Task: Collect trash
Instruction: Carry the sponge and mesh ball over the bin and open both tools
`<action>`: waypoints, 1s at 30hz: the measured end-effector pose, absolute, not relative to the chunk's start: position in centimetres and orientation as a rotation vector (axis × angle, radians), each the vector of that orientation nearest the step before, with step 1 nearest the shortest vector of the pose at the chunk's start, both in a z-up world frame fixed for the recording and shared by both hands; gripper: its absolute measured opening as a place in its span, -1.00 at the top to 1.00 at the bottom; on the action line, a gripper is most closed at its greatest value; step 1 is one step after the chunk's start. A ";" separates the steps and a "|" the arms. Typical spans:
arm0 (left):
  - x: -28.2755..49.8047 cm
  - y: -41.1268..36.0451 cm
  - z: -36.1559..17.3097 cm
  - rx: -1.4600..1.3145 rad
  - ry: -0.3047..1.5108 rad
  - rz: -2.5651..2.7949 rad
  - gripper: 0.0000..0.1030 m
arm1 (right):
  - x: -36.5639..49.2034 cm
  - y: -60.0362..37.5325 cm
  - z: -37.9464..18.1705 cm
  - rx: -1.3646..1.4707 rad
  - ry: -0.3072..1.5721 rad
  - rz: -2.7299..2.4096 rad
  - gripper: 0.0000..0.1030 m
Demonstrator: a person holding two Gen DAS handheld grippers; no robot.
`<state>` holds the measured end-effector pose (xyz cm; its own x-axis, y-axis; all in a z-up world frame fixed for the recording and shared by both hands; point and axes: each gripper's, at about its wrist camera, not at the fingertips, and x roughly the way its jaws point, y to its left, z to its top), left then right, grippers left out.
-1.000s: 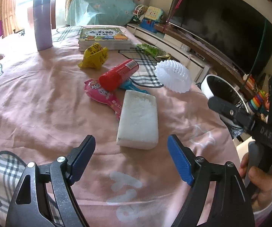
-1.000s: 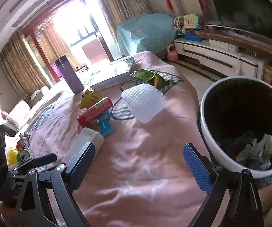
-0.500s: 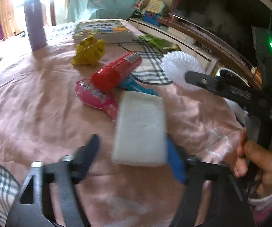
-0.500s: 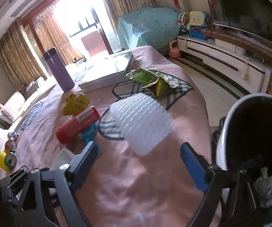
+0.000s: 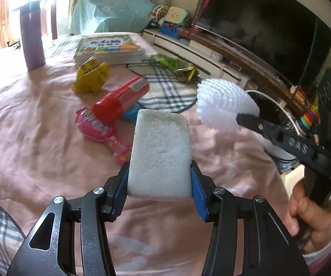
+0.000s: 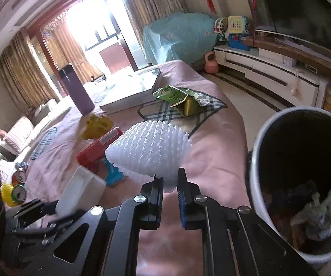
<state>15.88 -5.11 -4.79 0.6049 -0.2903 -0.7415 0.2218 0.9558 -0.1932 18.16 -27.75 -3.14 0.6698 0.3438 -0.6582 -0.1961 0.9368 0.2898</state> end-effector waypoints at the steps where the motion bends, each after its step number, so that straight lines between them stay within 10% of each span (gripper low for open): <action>1: 15.8 -5.5 -4.6 -0.081 0.870 -0.304 0.07 | 17.5 -28.2 -2.9 0.211 0.774 0.302 0.78; 30: 16.0 -19.5 -1.5 0.078 0.839 -0.557 0.06 | 10.1 -42.0 -1.4 0.365 0.678 0.022 0.75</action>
<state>16.02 -19.55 -1.49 0.5349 -0.4370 -0.7231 0.4968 0.8549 -0.1492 10.08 -41.99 -1.37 0.7814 0.1375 -0.6087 0.0980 0.9363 0.3374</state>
